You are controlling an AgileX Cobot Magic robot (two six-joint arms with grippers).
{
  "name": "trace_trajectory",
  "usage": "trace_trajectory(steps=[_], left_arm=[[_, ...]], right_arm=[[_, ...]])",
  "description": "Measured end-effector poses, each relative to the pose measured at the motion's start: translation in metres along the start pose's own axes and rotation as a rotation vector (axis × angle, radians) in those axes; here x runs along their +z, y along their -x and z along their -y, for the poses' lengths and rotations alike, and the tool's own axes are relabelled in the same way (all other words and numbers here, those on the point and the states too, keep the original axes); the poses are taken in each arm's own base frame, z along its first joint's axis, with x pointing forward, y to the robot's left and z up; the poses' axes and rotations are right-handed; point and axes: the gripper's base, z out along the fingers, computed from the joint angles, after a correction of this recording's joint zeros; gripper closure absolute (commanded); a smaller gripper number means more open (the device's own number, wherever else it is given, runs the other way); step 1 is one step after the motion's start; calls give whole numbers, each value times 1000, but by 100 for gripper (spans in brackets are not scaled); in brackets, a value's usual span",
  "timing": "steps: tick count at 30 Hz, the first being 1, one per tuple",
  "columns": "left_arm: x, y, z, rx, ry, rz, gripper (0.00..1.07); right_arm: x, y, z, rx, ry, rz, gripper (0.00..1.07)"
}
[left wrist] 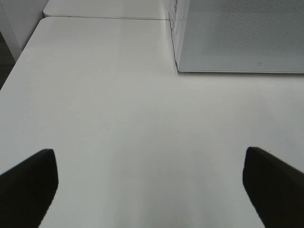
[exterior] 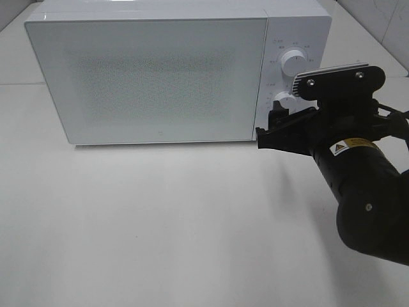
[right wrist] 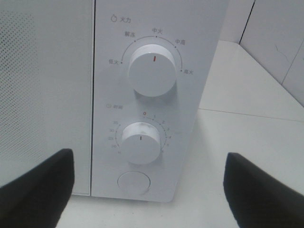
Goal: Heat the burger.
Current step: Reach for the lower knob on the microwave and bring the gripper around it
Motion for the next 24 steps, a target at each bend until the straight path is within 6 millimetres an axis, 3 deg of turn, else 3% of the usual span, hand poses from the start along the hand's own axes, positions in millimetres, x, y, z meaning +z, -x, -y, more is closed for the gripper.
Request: trace_trajectory(steps=[9, 15, 24], left_arm=[[0, 0, 0, 0, 0, 0, 9], [0, 0, 0, 0, 0, 0, 9], [0, 0, 0, 0, 0, 0, 9]], right_arm=[[6, 6, -4, 49, -7, 17, 31], [22, 1, 2, 62, -54, 4, 31], [39, -5, -13, 47, -35, 4, 31]])
